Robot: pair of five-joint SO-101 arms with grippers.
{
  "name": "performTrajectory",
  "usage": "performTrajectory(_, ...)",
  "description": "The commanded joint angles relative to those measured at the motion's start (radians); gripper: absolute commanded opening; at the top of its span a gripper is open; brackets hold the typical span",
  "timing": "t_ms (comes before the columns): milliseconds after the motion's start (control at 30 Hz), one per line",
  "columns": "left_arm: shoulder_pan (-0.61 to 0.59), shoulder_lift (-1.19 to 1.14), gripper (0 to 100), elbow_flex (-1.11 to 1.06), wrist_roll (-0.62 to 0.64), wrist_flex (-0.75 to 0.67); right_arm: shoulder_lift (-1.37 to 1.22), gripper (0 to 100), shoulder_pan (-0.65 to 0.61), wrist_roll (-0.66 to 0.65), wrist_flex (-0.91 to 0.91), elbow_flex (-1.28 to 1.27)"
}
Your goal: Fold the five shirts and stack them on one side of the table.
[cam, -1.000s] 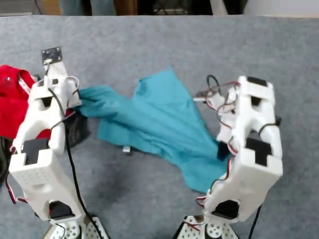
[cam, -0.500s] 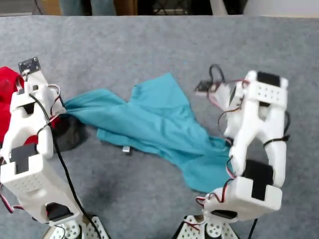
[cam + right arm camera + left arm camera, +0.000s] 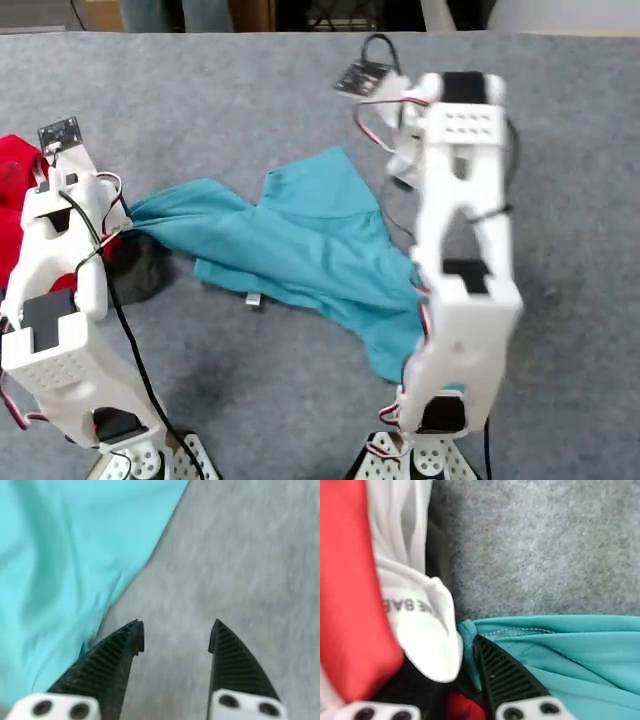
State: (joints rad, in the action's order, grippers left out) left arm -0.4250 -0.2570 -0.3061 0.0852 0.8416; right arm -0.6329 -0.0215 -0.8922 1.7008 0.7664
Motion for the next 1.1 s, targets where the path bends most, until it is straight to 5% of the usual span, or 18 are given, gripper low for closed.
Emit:
performTrajectory(0, -0.019, 0.032, 3, -0.004, -0.009, 0.0, -0.252, 21.9, -0.064, 0.117, -0.012, 0.39)
performTrajectory(267, -0.013, 0.031, 3, -0.004, -0.009, 0.0, -0.691, 21.9, -0.153, 0.285, -0.138, 0.885)
performTrajectory(600, -0.013, 0.031, 3, -0.004, -0.008, -0.005, -0.673, 21.9, -0.17, 0.316, -0.336, 0.665)
performTrajectory(1067, -0.013, 0.031, 3, -0.005, -0.006, -0.008, -0.616, 14.9, -0.189, 0.25, -0.353, 0.556)
